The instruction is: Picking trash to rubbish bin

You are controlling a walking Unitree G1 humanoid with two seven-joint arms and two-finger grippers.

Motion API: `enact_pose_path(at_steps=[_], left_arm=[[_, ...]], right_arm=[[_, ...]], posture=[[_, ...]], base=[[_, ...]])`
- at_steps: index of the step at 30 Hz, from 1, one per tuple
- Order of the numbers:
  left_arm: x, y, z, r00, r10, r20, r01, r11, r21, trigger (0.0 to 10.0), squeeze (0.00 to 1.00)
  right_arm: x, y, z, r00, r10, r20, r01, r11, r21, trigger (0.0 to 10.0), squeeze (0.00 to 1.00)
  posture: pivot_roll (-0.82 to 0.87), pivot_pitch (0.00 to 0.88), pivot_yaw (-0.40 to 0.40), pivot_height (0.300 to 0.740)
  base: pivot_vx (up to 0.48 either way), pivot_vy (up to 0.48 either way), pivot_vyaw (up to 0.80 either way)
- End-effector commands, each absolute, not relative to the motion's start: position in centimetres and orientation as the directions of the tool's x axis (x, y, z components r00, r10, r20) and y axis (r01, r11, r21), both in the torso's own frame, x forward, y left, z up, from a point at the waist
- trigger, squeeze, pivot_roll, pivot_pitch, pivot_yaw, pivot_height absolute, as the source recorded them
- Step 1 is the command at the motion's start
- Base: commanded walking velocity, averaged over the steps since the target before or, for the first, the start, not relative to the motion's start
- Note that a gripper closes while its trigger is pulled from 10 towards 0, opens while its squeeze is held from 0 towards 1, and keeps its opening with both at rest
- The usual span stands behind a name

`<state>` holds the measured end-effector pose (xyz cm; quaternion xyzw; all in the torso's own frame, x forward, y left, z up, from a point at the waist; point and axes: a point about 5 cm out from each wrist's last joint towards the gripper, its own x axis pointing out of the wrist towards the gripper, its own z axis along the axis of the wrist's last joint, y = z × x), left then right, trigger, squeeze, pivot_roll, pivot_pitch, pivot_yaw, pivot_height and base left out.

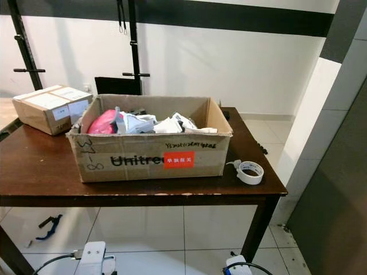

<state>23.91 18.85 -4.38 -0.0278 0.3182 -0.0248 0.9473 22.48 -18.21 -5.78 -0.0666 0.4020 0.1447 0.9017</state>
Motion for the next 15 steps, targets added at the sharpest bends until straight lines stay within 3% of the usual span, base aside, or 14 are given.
enact_pose_path(at_steps=[1,7,15], left_arm=[[25.0,18.9,-3.1,0.832,-0.153,-0.534,0.124,0.988,-0.09,10.0,0.0],[26.3,19.9,-1.9,0.839,-0.182,-0.512,0.192,0.981,-0.034,10.0,0.0],[26.3,20.3,-1.9,0.835,-0.166,-0.525,0.186,0.982,-0.015,10.0,0.0]], right_arm=[[24.1,-17.9,-4.3,0.663,0.339,-0.667,-0.386,0.919,0.082,10.0,0.0],[25.8,-18.0,-2.4,0.637,0.454,-0.623,-0.525,0.847,0.08,10.0,0.0],[26.7,-17.8,-1.8,0.656,0.453,-0.603,-0.517,0.852,0.078,10.0,0.0]], posture=[[0.04,0.011,-0.068,0.74],[0.04,0.012,-0.066,0.74],[0.04,0.012,-0.068,0.74]], base=[[0.0,0.0,0.0],[0.0,0.0,0.0],[0.0,0.0,0.0]])
